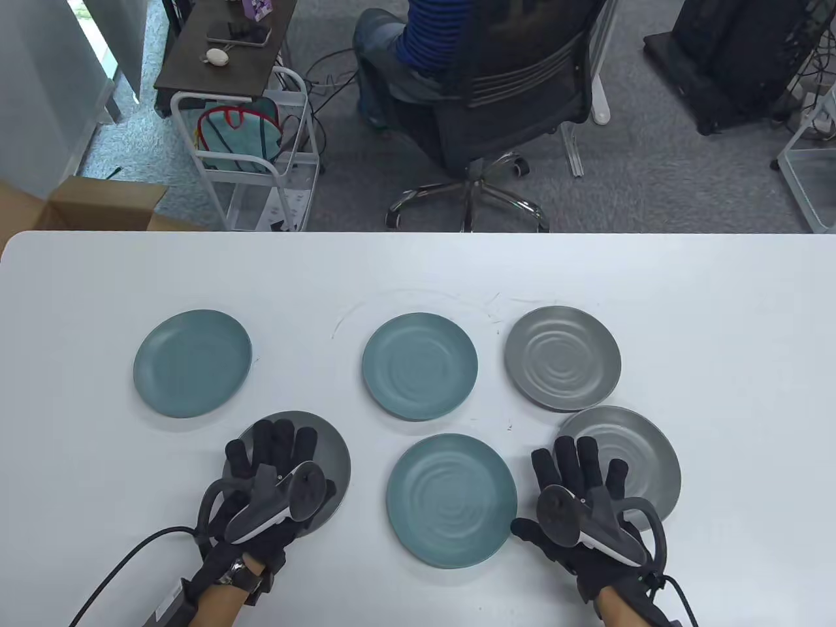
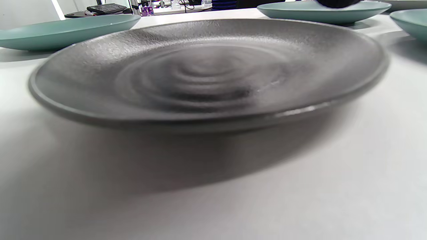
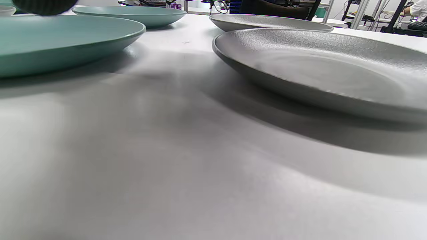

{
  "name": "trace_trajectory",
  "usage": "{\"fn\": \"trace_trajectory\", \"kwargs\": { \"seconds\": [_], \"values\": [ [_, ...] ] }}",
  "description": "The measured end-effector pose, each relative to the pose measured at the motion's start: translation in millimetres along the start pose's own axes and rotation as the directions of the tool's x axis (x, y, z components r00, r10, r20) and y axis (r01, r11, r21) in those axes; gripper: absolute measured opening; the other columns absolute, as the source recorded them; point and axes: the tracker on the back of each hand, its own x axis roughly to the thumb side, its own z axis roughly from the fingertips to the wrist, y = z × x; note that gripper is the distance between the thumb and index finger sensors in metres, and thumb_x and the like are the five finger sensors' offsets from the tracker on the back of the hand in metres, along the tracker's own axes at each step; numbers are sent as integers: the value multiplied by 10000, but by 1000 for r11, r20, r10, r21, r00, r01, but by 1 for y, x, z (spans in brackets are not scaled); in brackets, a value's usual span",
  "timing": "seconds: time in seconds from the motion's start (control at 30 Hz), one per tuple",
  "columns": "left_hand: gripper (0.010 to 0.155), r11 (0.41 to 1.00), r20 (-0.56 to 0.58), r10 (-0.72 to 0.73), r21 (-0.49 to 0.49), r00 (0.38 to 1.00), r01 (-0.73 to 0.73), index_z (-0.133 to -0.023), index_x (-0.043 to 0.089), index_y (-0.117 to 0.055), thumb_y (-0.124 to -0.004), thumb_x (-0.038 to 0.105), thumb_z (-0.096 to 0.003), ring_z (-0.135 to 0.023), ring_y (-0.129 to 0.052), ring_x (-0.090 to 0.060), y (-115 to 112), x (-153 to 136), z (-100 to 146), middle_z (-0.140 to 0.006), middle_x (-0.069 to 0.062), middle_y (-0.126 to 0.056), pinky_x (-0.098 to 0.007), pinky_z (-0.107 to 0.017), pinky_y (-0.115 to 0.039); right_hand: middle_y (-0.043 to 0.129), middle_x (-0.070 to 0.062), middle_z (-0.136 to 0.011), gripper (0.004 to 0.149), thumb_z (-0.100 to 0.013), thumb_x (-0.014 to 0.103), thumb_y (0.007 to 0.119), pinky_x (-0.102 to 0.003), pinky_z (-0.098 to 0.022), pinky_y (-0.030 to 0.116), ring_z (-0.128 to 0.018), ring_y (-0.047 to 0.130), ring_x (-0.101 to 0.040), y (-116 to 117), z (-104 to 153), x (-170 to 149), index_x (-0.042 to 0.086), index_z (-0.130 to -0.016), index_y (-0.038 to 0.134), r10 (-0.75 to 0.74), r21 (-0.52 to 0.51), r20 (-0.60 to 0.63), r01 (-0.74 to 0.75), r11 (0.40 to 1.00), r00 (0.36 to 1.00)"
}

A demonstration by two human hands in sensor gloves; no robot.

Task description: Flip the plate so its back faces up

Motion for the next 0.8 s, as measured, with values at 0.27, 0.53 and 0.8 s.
{"fn": "trace_trajectory", "kwargs": {
  "seconds": [0.27,0.53,0.8],
  "values": [
    [842,1000,5,1,10,1000,-1,-1216,205,-272,-505,682,-562,-1166,-269,-493,2,0,1,-1219,-200,-234,-733,-757,-282,80,-178,-1186,976,-447,728,584,-729,-719,170,-1069,55,-443,2,-2,2,189,-1146,168,12,21,-3,-12,1000,1000],
    [841,1000,13,-2,4,1000,2,-1216,207,-278,-506,682,-560,-1167,-273,-493,0,3,1,-1220,-199,-237,-734,-758,-289,85,-180,-1186,975,-446,726,587,-729,-719,170,-1070,58,-443,2,-2,2,189,-1146,172,6,12,-9,-6,1000,1000],
    [839,1000,14,2,6,1000,-2,-1216,206,-278,-504,681,-562,-1166,-275,-494,0,3,1,-1219,-200,-239,-732,-758,-294,83,-183,-1185,974,-447,727,586,-730,-719,169,-1069,57,-448,2,-3,3,191,-1146,171,8,11,-6,-8,1000,1000]
  ]
}}
